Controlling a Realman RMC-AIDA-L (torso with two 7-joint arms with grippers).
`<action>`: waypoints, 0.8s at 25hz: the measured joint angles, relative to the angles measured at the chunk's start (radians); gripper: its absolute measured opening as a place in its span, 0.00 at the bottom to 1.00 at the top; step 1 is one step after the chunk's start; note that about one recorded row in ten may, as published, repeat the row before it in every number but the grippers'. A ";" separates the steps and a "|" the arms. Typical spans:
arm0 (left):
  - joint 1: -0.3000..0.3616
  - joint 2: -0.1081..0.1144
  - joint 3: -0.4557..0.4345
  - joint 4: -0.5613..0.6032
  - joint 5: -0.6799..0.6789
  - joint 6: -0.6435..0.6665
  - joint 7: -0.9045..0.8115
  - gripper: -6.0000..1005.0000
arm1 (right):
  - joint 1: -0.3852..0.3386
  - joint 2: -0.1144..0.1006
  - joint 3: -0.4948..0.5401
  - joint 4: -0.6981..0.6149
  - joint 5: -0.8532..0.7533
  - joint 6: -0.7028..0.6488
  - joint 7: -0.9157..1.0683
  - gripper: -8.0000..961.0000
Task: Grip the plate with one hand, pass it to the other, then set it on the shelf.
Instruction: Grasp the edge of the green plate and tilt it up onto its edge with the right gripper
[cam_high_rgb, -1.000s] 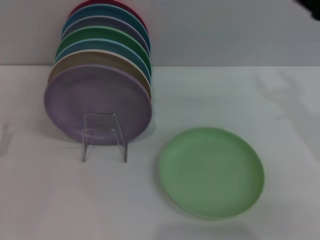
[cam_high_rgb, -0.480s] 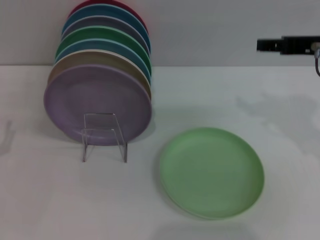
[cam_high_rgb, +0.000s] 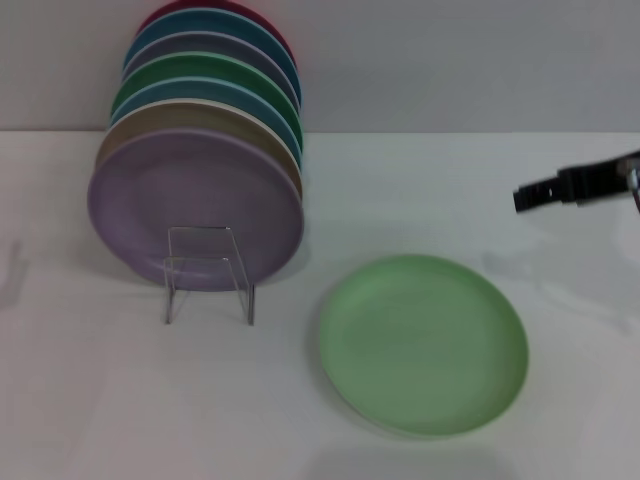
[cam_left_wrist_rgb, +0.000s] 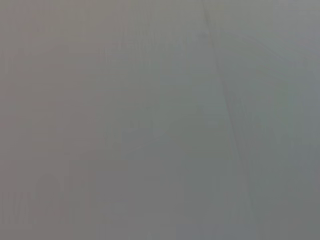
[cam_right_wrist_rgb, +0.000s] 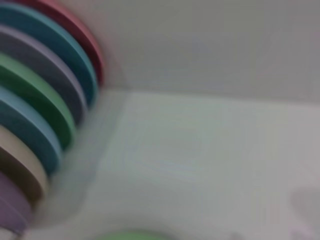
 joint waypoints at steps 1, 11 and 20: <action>0.000 0.000 0.000 0.000 0.001 0.000 -0.001 0.80 | 0.008 0.003 -0.003 -0.040 -0.019 0.004 -0.003 0.79; 0.000 0.002 0.001 -0.001 0.003 -0.001 -0.008 0.80 | 0.034 0.009 -0.005 -0.192 -0.028 -0.010 -0.032 0.79; 0.007 0.003 0.001 -0.001 0.004 0.000 -0.011 0.80 | 0.073 0.013 -0.016 -0.328 -0.026 -0.040 -0.047 0.78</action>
